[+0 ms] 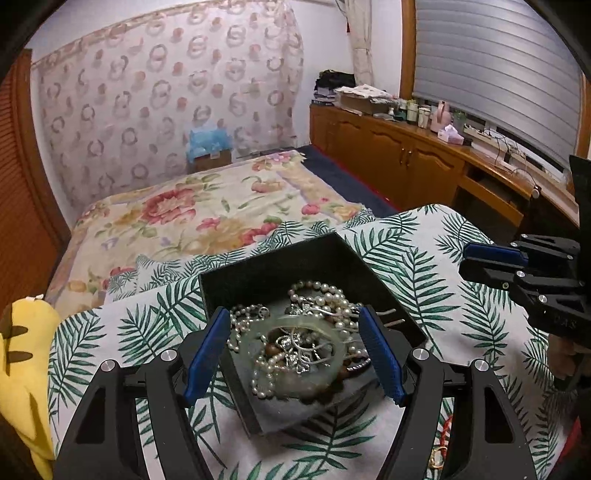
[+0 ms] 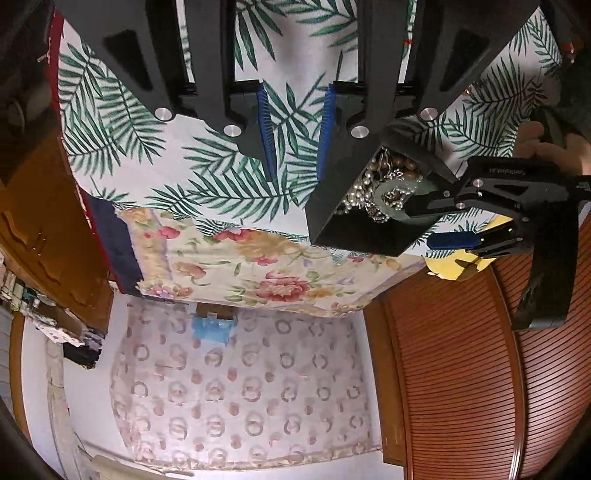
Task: Organize jewelry
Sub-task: 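Carry the hair comb and jade bangle into the black box and open both tools, then grasp the red string bracelet with the right tool while the left tool grasps the green-stone earring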
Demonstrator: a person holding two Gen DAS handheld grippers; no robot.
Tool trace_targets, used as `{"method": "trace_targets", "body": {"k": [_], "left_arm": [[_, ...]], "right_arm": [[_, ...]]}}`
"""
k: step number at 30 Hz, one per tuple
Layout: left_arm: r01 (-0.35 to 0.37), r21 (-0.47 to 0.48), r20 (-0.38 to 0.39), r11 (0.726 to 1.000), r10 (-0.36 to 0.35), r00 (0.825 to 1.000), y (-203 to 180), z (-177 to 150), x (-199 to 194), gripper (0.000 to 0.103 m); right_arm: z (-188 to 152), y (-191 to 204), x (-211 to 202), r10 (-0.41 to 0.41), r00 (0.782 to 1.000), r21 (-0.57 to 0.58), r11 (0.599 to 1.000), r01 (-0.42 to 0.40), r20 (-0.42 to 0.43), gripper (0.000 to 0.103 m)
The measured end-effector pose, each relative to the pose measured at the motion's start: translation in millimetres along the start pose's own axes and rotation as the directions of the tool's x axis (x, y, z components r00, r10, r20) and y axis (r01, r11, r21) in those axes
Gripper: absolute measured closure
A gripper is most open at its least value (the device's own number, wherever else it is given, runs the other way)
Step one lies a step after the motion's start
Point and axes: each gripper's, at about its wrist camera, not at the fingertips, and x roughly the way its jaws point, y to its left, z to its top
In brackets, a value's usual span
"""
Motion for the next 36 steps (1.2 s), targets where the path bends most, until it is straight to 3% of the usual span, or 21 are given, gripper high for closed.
{"method": "trace_targets", "body": {"k": [7, 15, 22, 36], "left_arm": [[0.021, -0.004, 0.025, 1.000, -0.021, 0.999, -5, -17, -26, 0.025], [0.017, -0.028, 0.011, 0.999, -0.016, 1.000, -5, -57, -54, 0.021], [0.005, -0.037, -0.014, 0.999, -0.006, 1.000, -1, -86, -68, 0.021], [0.014, -0.023, -0.110, 1.000, -0.016, 0.994, -31, -139, -73, 0.021]], "right_arm": [[-24, 5, -23, -0.002, 1.000, 0.001, 1.000, 0.002, -0.018, 0.079], [-62, 33, -23, 0.044, 0.993, -0.034, 0.998, -0.048, -0.107, 0.079], [-88, 62, -12, 0.078, 0.974, -0.086, 0.991, -0.098, -0.211, 0.079], [-94, 64, -6, 0.006, 0.974, -0.110, 0.993, -0.032, -0.228, 0.089]]}}
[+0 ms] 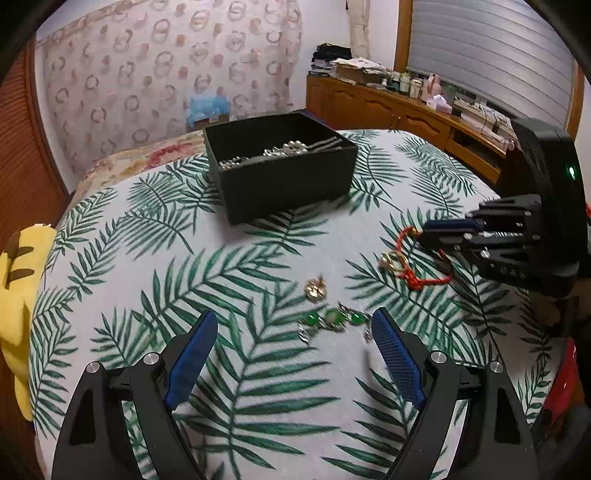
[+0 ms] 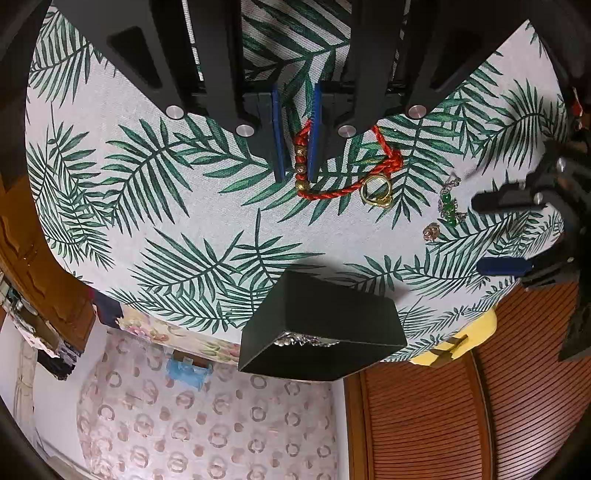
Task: Organize jewelry
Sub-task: 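Grasp the red string bracelet with the right tool while the left tool grasps the green-stone earring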
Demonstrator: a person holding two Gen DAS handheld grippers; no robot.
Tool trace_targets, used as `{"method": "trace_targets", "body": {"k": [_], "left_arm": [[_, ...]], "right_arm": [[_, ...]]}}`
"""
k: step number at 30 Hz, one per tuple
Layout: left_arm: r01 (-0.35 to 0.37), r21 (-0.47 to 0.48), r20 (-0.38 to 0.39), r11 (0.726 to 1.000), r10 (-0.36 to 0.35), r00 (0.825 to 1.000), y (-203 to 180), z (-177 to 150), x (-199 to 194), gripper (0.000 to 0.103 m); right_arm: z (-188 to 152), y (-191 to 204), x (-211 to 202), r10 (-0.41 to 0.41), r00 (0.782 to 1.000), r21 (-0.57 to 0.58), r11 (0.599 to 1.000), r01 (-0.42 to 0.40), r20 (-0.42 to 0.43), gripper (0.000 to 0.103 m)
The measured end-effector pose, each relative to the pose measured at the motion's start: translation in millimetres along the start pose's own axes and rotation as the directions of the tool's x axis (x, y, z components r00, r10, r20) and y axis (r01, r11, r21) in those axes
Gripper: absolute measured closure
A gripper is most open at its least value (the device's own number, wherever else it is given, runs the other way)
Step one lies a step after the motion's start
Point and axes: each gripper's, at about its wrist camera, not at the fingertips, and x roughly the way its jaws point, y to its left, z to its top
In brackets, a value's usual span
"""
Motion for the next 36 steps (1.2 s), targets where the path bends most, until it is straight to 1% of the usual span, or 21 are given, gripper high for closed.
{"method": "trace_targets", "body": {"k": [7, 9, 10, 11, 14, 20, 23, 26, 27, 28, 29, 33, 36], "left_arm": [[-0.011, 0.010, -0.024, 1.000, 0.012, 1.000, -9, -2, 1, 0.021], [-0.008, -0.002, -0.022, 1.000, 0.008, 1.000, -7, 0, 2, 0.027], [-0.015, -0.016, -0.019, 1.000, 0.015, 1.000, -5, 1, 3, 0.032], [-0.020, -0.026, -0.018, 0.999, 0.019, 1.000, -4, 3, 4, 0.034], [-0.039, -0.039, -0.019, 0.998, 0.039, 0.999, -1, 8, 9, 0.034], [-0.049, -0.039, -0.032, 0.998, 0.047, 0.998, -6, 7, 17, 0.034], [-0.087, -0.031, -0.030, 0.996, 0.086, 0.996, -8, 8, 16, 0.034], [-0.080, -0.026, -0.030, 0.996, 0.079, 0.996, -6, 4, 14, 0.034], [-0.081, -0.025, -0.031, 0.996, 0.080, 0.996, -5, 2, 13, 0.036], [-0.085, -0.025, -0.040, 0.996, 0.084, 0.996, -3, 0, 12, 0.042], [-0.078, -0.029, -0.045, 0.997, 0.077, 0.996, -2, -2, 12, 0.044], [-0.075, -0.031, -0.042, 0.997, 0.074, 0.996, 1, -8, 7, 0.049], [-0.069, -0.023, -0.040, 0.997, 0.068, 0.997, 0, -7, 8, 0.054]], "right_arm": [[-1, 1, 0, -0.011, 1.000, -0.005, 1.000, 0.011, 0.002, 0.090], [-1, 1, 0, -0.009, 1.000, -0.003, 1.000, 0.009, 0.002, 0.090], [-1, 2, 0, -0.008, 1.000, -0.002, 1.000, 0.008, 0.003, 0.090], [0, 2, 0, -0.007, 1.000, -0.001, 1.000, 0.007, 0.004, 0.090], [0, 2, 0, -0.010, 1.000, -0.004, 1.000, 0.010, 0.003, 0.090], [-1, 2, 1, -0.007, 1.000, -0.001, 1.000, 0.007, 0.004, 0.090], [-1, 1, 0, -0.006, 1.000, 0.004, 1.000, 0.006, 0.005, 0.091], [-1, 1, 0, -0.007, 1.000, 0.006, 1.000, 0.007, 0.005, 0.092], [-1, 1, 0, -0.008, 1.000, 0.005, 1.000, 0.008, 0.005, 0.092], [0, 0, 0, -0.009, 1.000, 0.004, 1.000, 0.009, 0.005, 0.092], [0, 0, 0, -0.010, 1.000, 0.004, 1.000, 0.010, 0.005, 0.092], [0, 0, 1, -0.012, 1.000, 0.002, 1.000, 0.012, 0.005, 0.092], [0, 1, 1, -0.013, 1.000, 0.001, 1.000, 0.013, 0.005, 0.092]]}}
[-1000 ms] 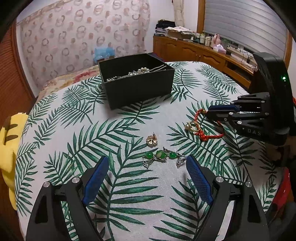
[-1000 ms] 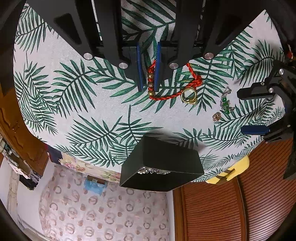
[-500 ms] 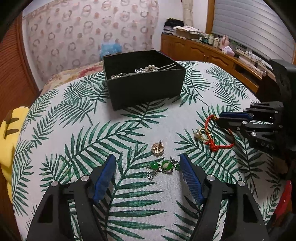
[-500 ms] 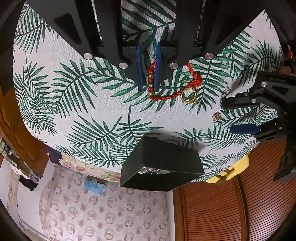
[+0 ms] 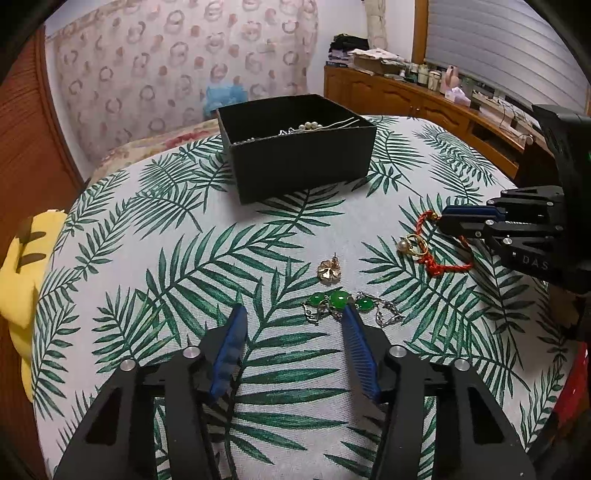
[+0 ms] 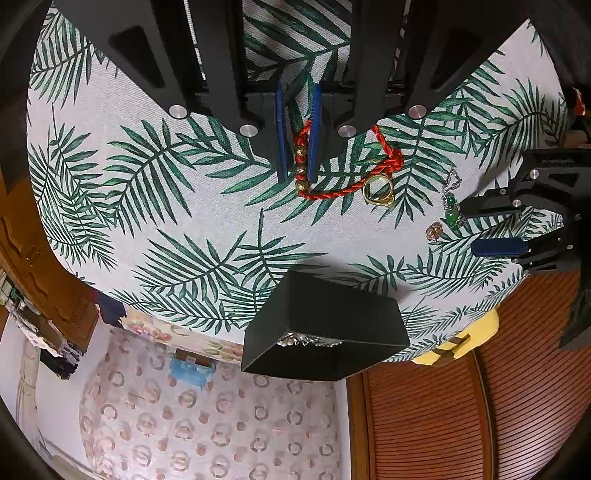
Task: Organize jewelry
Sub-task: 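Grasp the red string bracelet with the right tool while the left tool grasps the green-stone earring, then carry the red bracelet and green earring into the black box, open both tools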
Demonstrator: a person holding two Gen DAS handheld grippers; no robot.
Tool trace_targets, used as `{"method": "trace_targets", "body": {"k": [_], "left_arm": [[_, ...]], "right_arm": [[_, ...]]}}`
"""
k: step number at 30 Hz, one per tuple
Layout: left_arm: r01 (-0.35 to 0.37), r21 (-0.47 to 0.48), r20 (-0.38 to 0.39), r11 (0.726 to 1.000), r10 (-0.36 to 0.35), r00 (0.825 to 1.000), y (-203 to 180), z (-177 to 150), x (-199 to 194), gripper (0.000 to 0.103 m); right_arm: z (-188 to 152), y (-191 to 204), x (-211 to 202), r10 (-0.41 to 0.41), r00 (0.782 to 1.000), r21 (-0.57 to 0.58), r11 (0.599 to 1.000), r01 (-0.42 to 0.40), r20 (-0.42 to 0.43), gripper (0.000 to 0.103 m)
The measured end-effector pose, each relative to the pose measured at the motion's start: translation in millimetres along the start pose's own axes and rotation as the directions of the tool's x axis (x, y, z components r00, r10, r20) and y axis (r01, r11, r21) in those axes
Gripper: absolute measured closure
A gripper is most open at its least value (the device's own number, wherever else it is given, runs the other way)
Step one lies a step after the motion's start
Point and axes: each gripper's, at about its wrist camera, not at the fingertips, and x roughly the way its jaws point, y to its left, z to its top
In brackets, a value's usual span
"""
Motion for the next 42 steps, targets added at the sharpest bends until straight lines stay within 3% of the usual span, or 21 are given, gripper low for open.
{"method": "trace_targets", "body": {"k": [8, 10, 13, 19, 27, 32, 42], "left_arm": [[0.033, 0.039, 0.006, 0.999, -0.033, 0.999, -9, 6, 3, 0.075], [0.043, 0.040, 0.008, 0.998, -0.044, 0.999, -8, 6, 3, 0.089], [0.066, 0.029, 0.007, 0.997, -0.066, 0.998, -5, 6, 3, 0.102], [0.085, 0.023, 0.005, 0.996, -0.085, 0.996, -2, 5, 1, 0.103], [0.108, 0.015, 0.088, 0.994, -0.109, 0.990, -1, 15, -27, 0.103], [0.112, 0.029, 0.155, 0.993, -0.116, 0.981, -1, 32, -52, 0.103], [0.097, 0.029, 0.228, 0.995, -0.101, 0.968, 6, 59, -70, 0.103]], "right_arm": [[-1, 0, 0, 0.000, 1.000, 0.000, 1.000, 0.000, 0.001, 0.092], [-1, 0, 0, 0.000, 1.000, 0.000, 1.000, 0.000, 0.001, 0.092], [-1, 0, 0, -0.001, 1.000, -0.001, 1.000, 0.001, 0.001, 0.092], [-1, -1, 0, 0.002, 1.000, 0.000, 1.000, -0.002, 0.001, 0.091], [-1, 7, -3, 0.031, 1.000, -0.024, 0.999, -0.031, 0.001, 0.095], [10, 21, -27, 0.063, 0.996, -0.062, 0.996, -0.059, 0.062, 0.095], [46, 31, -65, 0.044, 0.985, -0.119, 0.993, -0.024, 0.167, 0.095]]}}
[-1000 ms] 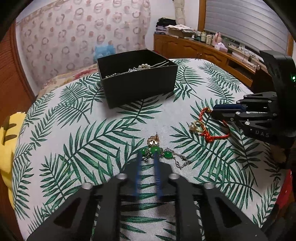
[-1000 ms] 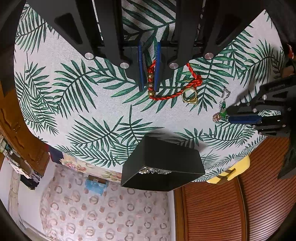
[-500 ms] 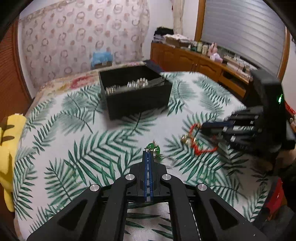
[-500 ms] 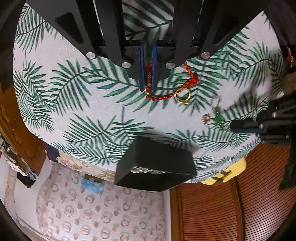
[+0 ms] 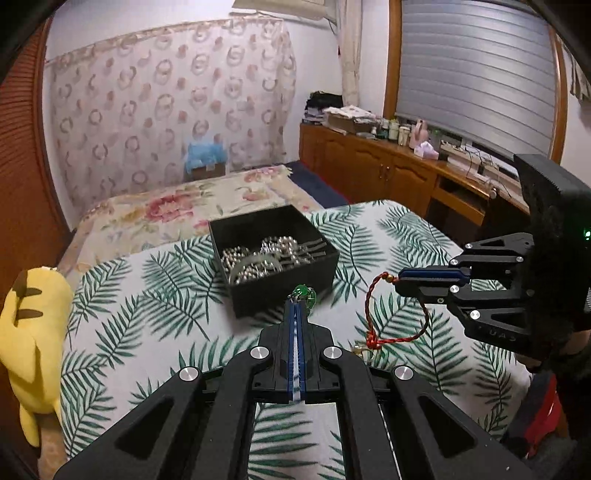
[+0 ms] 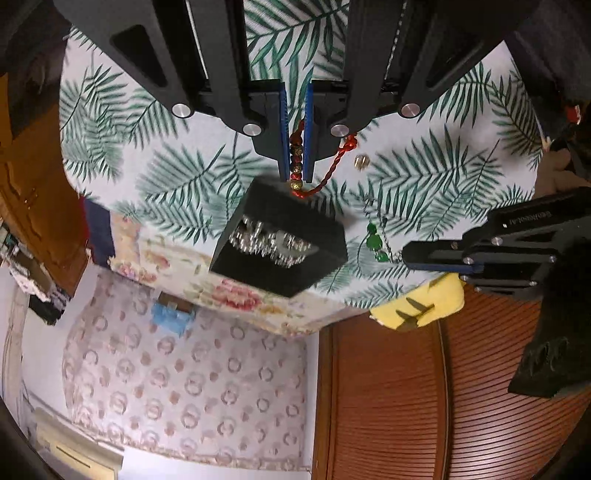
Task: Organize jewelry
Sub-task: 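Carry the red bracelet and green earring into the black box, open both tools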
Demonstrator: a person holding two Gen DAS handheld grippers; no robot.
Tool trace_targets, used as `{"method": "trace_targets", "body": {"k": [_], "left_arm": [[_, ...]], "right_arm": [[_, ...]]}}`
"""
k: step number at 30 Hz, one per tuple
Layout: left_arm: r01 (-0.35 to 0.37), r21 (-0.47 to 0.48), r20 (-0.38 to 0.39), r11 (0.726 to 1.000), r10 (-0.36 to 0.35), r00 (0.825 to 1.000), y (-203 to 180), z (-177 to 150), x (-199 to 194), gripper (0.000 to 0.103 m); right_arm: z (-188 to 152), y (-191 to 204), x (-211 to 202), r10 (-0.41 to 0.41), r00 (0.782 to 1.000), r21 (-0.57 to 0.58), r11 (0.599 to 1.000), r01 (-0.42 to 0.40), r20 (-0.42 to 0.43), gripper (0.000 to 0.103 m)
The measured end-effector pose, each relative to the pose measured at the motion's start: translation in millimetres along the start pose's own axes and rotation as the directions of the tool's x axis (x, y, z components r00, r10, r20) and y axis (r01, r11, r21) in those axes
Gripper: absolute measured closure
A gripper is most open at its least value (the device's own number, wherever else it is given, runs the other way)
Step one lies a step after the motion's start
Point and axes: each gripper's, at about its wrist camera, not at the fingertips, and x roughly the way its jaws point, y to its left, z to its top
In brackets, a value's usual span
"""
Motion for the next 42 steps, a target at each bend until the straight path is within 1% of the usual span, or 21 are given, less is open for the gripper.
{"method": "trace_targets", "body": {"k": [3, 8, 17, 21, 23, 25, 28, 31, 34, 39, 42], "left_arm": [[-0.003, -0.003, 0.016, 1.000, 0.003, 1.000, 3, 6, 3, 0.103], [-0.005, -0.020, 0.038, 1.000, 0.006, 0.999, 9, 14, 13, 0.103], [-0.021, -0.031, 0.037, 0.999, 0.022, 0.999, 21, 26, 31, 0.102], [-0.029, -0.028, 0.043, 0.999, 0.030, 0.999, 24, 35, 36, 0.102], [-0.033, -0.025, 0.046, 0.999, 0.034, 0.998, 26, 39, 38, 0.102], [-0.037, -0.022, 0.046, 0.999, 0.038, 0.998, 26, 43, 41, 0.102], [-0.030, -0.025, 0.050, 0.999, 0.031, 0.998, 26, 46, 43, 0.102], [-0.029, -0.023, 0.052, 0.999, 0.030, 0.998, 25, 51, 46, 0.102], [-0.031, -0.022, 0.054, 0.999, 0.033, 0.998, 26, 58, 50, 0.102], [-0.037, -0.031, 0.057, 0.999, 0.039, 0.998, 30, 66, 56, 0.102], [-0.045, -0.031, 0.048, 0.998, 0.046, 0.998, 31, 71, 63, 0.102]], "right_arm": [[12, -6, 2, -0.012, 1.000, -0.004, 1.000, 0.012, 0.022, 0.095], [26, -18, 10, -0.021, 0.998, 0.024, 1.000, 0.019, 0.062, 0.095], [63, -37, 43, -0.048, 0.993, 0.047, 0.998, 0.043, 0.107, 0.095], [78, -42, 58, -0.056, 0.992, 0.053, 0.997, 0.050, 0.115, 0.095], [83, -47, 68, -0.047, 0.993, 0.066, 0.997, 0.040, 0.105, 0.095], [85, -52, 81, -0.007, 0.997, 0.081, 0.997, 0.001, 0.074, 0.095], [82, -57, 95, -0.012, 0.999, 0.100, 0.995, 0.007, 0.050, 0.094], [78, -61, 100, 0.005, 0.999, 0.124, 0.992, -0.010, 0.039, 0.094], [74, -63, 99, 0.012, 0.999, 0.133, 0.991, -0.016, 0.035, 0.077], [67, -63, 89, 0.013, 0.999, 0.132, 0.991, -0.020, 0.050, 0.077], [62, -61, 78, -0.004, 0.998, 0.127, 0.992, -0.003, 0.061, 0.077]]}}
